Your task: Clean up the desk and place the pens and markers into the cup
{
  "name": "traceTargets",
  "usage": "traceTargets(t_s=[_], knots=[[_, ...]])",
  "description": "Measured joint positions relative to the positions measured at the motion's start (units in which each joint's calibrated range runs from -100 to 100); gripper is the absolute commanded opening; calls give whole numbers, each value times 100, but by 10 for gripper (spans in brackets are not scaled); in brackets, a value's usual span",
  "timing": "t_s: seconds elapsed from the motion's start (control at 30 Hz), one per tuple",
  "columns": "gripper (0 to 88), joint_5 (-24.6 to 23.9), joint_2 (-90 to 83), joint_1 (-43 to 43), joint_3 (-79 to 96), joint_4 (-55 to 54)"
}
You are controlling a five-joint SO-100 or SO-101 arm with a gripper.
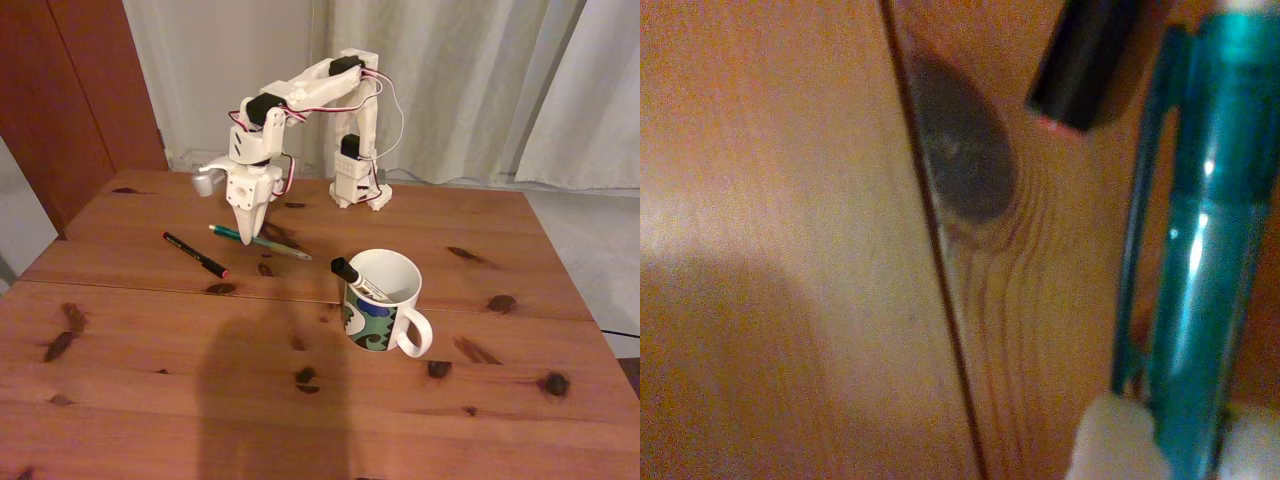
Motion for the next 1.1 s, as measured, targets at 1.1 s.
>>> traceTargets(t_s=[1.1], knots=[[11, 44, -4814, -873, 2913, 0]])
